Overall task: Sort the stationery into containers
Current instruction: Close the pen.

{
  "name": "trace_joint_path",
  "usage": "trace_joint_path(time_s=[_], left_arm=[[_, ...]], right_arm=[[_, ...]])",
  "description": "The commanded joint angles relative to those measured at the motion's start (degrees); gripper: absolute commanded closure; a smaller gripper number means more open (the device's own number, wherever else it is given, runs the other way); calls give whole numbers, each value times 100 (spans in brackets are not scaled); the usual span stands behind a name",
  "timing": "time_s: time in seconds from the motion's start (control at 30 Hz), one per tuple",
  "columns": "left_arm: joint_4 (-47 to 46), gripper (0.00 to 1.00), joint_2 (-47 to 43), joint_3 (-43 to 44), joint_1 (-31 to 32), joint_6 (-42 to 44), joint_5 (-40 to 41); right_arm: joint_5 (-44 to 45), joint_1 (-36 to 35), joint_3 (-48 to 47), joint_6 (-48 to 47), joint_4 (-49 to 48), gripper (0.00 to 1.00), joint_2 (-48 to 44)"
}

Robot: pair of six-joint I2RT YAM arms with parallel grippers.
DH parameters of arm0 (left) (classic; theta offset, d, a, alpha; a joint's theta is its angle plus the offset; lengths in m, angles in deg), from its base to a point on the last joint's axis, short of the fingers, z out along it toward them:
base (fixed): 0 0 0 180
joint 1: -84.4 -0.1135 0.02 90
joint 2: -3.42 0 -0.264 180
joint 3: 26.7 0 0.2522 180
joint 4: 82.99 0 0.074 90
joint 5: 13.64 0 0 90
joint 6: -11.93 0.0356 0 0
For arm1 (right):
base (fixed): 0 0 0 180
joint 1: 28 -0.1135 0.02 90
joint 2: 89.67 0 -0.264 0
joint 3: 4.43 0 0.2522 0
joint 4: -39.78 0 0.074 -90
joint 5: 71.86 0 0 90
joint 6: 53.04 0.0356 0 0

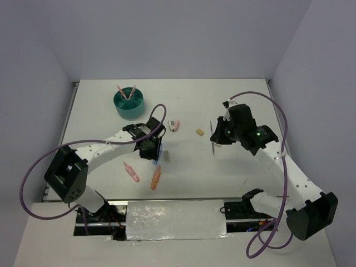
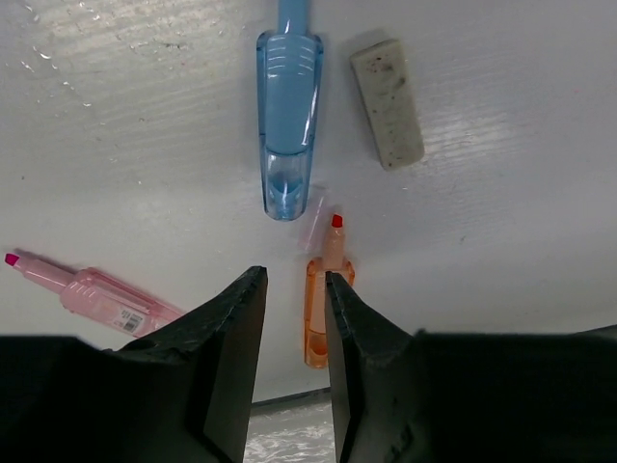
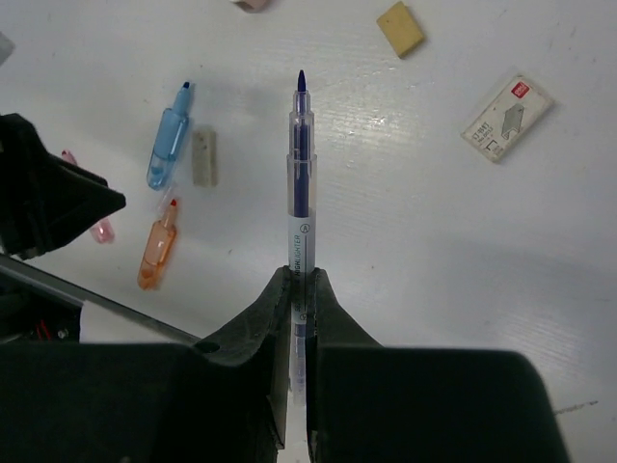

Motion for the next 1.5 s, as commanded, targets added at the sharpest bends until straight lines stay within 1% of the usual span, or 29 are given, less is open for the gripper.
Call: trace_joint_path(time_s=[0.0, 0.13, 0.23, 0.27, 0.33, 0.63, 0.87, 1.33, 1.4, 1.47], left_arm=[[-187, 57, 255, -87, 64, -215, -46], [-266, 60, 440, -114, 116, -233, -117], [-284, 63, 589, -79, 134, -242, -82], [-266, 67, 633, -70, 134, -242, -64], [-257, 69, 756, -52, 134, -268, -108], [-477, 67, 888, -167, 160, -330, -73], [-398, 67, 1213, 36, 160, -294, 15], [-424, 67, 1258, -175, 160, -329, 208], [-398, 68, 1231, -219, 160, -364, 226], [-328, 72, 1188, -237, 169, -408, 261]], right_arm=[[-121, -64, 62, 11, 37, 100, -228], [-121, -64, 106, -16, 45, 100, -377], [-138, -73, 150, -24, 63, 100, -430], [-138, -73, 159, -24, 63, 100, -447], [-121, -73, 159, -33, 89, 100, -465], [-94, -73, 115, -130, 186, 100, -553], [-86, -73, 10, -191, 265, 100, -571], [-86, -73, -131, -209, 335, 100, -606], [-86, -73, -140, -183, 335, 100, -632], [-121, -73, -131, -156, 309, 100, -650]])
